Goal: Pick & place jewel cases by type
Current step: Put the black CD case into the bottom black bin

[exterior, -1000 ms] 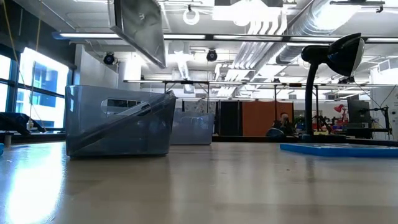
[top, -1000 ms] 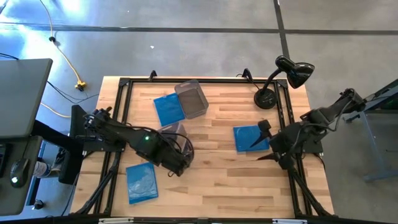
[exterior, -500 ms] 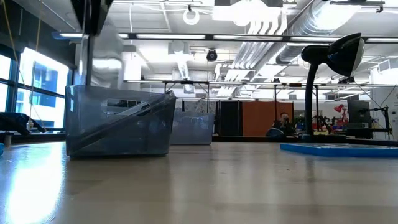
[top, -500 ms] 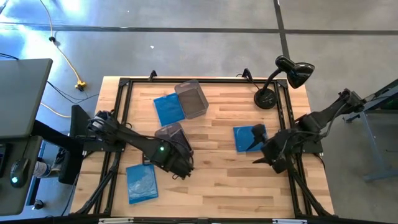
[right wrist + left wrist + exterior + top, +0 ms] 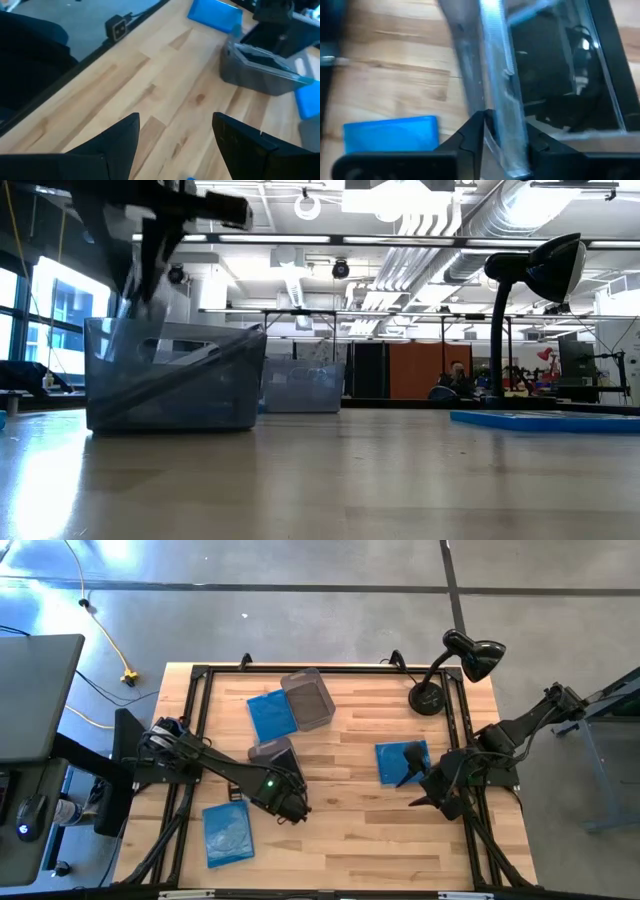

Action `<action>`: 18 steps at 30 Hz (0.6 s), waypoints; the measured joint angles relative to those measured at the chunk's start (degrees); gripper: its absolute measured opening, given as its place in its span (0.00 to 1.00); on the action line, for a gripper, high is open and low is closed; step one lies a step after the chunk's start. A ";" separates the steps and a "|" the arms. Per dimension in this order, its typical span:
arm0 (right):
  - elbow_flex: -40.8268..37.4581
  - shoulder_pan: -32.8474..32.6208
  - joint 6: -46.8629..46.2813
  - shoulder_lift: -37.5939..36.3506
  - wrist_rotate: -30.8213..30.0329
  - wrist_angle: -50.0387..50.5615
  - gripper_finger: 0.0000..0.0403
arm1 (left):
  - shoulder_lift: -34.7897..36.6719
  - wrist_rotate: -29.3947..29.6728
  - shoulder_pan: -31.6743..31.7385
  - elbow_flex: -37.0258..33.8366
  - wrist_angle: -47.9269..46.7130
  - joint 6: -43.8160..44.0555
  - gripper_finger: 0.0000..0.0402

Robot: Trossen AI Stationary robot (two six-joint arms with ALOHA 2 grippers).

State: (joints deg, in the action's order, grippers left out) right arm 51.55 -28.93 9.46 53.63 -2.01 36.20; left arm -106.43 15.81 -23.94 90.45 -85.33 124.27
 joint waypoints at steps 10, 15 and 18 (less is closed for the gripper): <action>0.00 0.00 0.02 0.00 2.46 0.43 0.61 | -0.02 0.37 2.60 -1.12 3.80 -5.71 0.36; 0.00 0.01 0.02 0.00 2.46 1.60 0.61 | 0.02 -1.76 3.87 1.35 5.00 -8.56 0.41; 0.00 0.00 0.02 0.00 2.46 2.55 0.61 | 0.05 0.62 4.13 4.21 5.06 -8.97 0.43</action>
State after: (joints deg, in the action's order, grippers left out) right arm 51.55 -28.93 9.47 53.63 0.45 38.75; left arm -106.39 16.43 -19.82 94.66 -80.27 115.30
